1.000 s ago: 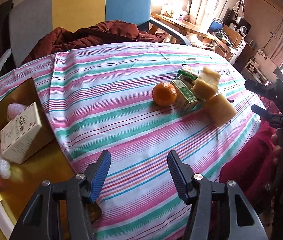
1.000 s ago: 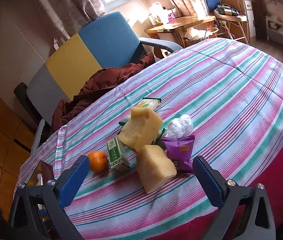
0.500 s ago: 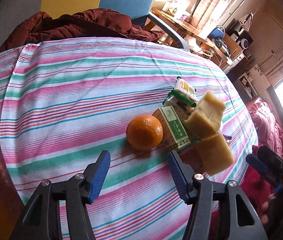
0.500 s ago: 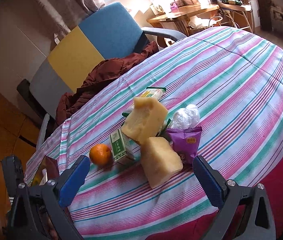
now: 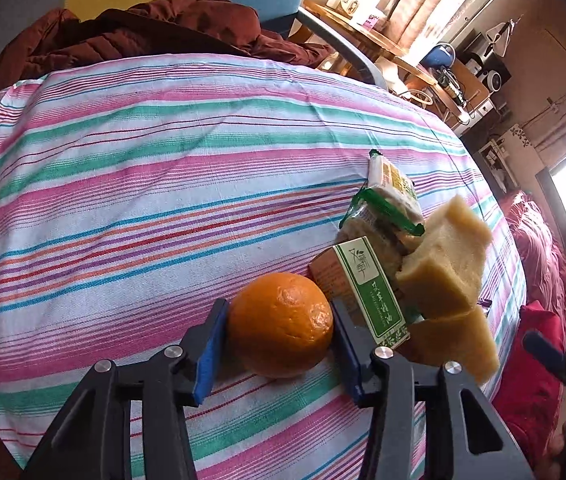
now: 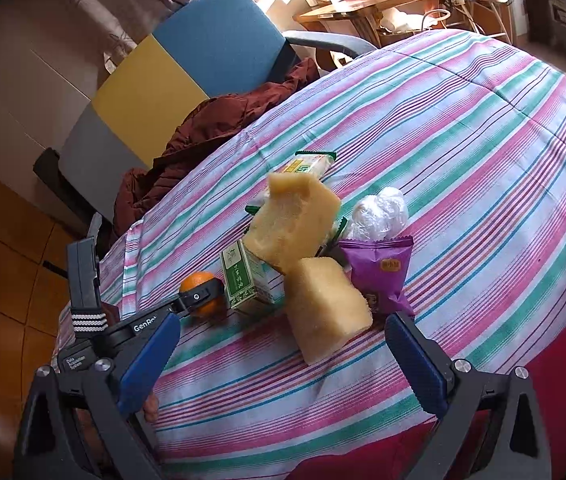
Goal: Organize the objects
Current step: 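Move the left tool down around the orange, then grasp the orange with left tool while right tool grasps a yellow sponge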
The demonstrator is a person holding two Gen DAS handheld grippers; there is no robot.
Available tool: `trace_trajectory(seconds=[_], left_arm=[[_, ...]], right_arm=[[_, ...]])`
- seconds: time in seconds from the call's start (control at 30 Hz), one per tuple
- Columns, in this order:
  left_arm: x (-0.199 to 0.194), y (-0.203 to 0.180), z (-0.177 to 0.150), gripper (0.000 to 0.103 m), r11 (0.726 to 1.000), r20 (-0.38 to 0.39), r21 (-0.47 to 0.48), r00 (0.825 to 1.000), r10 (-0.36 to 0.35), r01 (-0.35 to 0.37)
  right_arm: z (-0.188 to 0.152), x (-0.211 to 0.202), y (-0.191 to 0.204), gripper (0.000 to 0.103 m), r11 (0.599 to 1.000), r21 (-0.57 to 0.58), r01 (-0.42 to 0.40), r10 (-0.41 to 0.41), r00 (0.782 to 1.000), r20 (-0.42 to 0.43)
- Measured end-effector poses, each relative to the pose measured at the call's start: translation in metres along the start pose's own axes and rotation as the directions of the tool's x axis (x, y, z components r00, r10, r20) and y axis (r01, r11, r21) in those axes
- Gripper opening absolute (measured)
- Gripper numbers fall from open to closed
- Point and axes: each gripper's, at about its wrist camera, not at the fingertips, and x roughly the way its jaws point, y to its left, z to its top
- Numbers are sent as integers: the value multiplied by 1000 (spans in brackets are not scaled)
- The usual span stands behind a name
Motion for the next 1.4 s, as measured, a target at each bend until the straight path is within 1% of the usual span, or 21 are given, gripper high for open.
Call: trace_trajectory(seconds=[0.1,0.2,0.23,0.3,0.37,0.4,0.47,0.53,0.57,0.6,0.63,0.67,0.73,0.87,1.0,1.1,1.2,1.4], left_arm=[[-1,1,-4,50,1000,17,19,1000,-10,10],[-3,2,-6,50,999,27,24,999,-22,21],[-3,3,-5,50,999,26,20,999,-27,27],[-3,6,-4,50,999,23,6,999,-40,40],[-2,6,-3,50,999,22,2,999,-45,45],[-2,6,-3,50,999,23,4,999,-45,45],[-1,5,-3,50,999,25,8,999,-44,44],[-1,5,-4,50,999,29,12,999,-44,43],[-1,4,-4,50,999,32,15,999,-42,42],[-1,4,-4,50,999,37,19,999,-40,39],[-1,3,-5,50,999,43,23,998,-37,36],[-2,2,-6,50,999,48,29,998,-32,31],[-3,1,-7,49,999,54,34,998,-23,22],[-11,-1,-14,49,999,58,42,998,-14,11],[-29,1,-25,49,999,76,38,997,-9,6],[-52,2,-37,49,999,98,42,995,-1,-3],[-77,7,-50,49,999,126,40,992,6,-12],[-125,30,-78,49,1000,181,-16,983,22,-20]], right_arm=[[18,6,14,103,993,-97,74,-72,997,19],[37,25,32,103,963,-225,152,-153,988,13],[42,33,38,103,944,-277,177,-181,983,12],[46,50,52,103,890,-396,227,-241,970,15],[47,66,61,103,834,-497,241,-273,962,10],[47,73,62,103,816,-521,252,-292,956,5],[51,83,60,103,799,-539,267,-317,948,1],[55,91,53,103,811,-526,255,-311,950,-20],[56,94,49,103,827,-512,232,-293,955,-41],[56,96,45,96,844,-496,205,-268,962,-59],[55,97,41,83,853,-483,197,-260,963,-66],[55,97,41,72,854,-478,207,-265,963,-56],[58,90,39,69,865,-459,205,-246,969,-30],[65,82,31,67,895,-396,203,-221,975,0],[70,72,29,68,913,-362,191,-190,981,39],[70,67,33,68,913,-367,178,-171,984,52],[66,58,41,68,905,-389,174,-159,985,70],[47,32,70,68,891,-434,135,-108,990,85]])
